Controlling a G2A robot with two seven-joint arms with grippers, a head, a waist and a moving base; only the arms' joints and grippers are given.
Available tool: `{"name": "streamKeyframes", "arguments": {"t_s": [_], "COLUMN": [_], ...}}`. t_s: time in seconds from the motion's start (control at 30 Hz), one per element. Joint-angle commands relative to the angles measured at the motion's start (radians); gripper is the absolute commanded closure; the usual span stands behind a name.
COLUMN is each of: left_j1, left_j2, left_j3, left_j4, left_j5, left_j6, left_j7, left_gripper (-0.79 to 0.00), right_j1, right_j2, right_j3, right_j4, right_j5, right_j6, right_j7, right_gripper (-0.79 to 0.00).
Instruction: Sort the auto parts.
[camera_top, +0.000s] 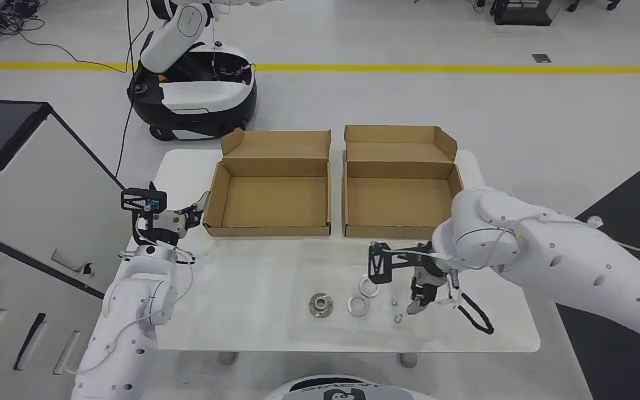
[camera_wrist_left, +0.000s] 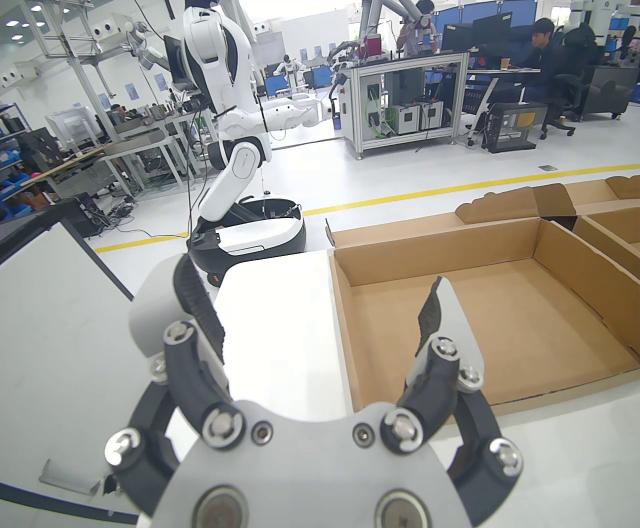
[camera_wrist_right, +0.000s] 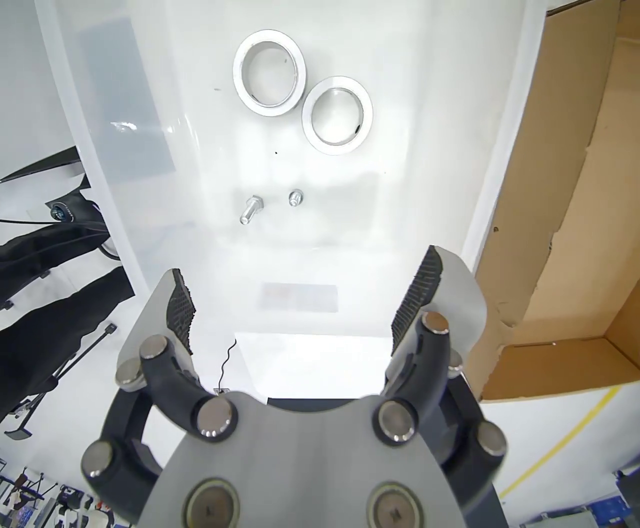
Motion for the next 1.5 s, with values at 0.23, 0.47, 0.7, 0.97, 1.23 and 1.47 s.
{"name": "streamKeyframes", "arguments": {"t_s": [0.23,0.47,0.7,0.97,1.23,1.47], "left_j1": [0.0,0.0,0.0,0.0,0.0,0.0], "left_j2": [0.0,0.0,0.0,0.0,0.0,0.0], "left_j3": [0.0,0.0,0.0,0.0,0.0,0.0], "left_j4": [0.0,0.0,0.0,0.0,0.0,0.0], "left_j5": [0.0,0.0,0.0,0.0,0.0,0.0], "left_j6": [0.0,0.0,0.0,0.0,0.0,0.0], "left_j7": [0.0,0.0,0.0,0.0,0.0,0.0], "left_gripper": [-0.785,-0.785,-0.785,-0.785,-0.785,-0.785], "right_j1": [-0.032,-0.062,-0.094,-0.118,-0.13,-0.147], "right_j2": [-0.006,-0.008,-0.016,-0.026,-0.03,-0.017], "right_j3": [-0.003,-0.003,-0.012,-0.012,0.002,0.028], "right_j4": [-0.013,-0.01,-0.012,0.002,-0.023,-0.069], "right_j5": [-0.067,-0.118,-0.168,-0.208,-0.208,-0.182], "right_j6": [-0.025,-0.038,-0.037,-0.033,-0.024,-0.02], "right_j7": [-0.013,-0.042,-0.06,-0.077,-0.064,-0.043], "right_gripper": [-0.616,-0.505,-0.483,-0.391,-0.379,-0.382]}}
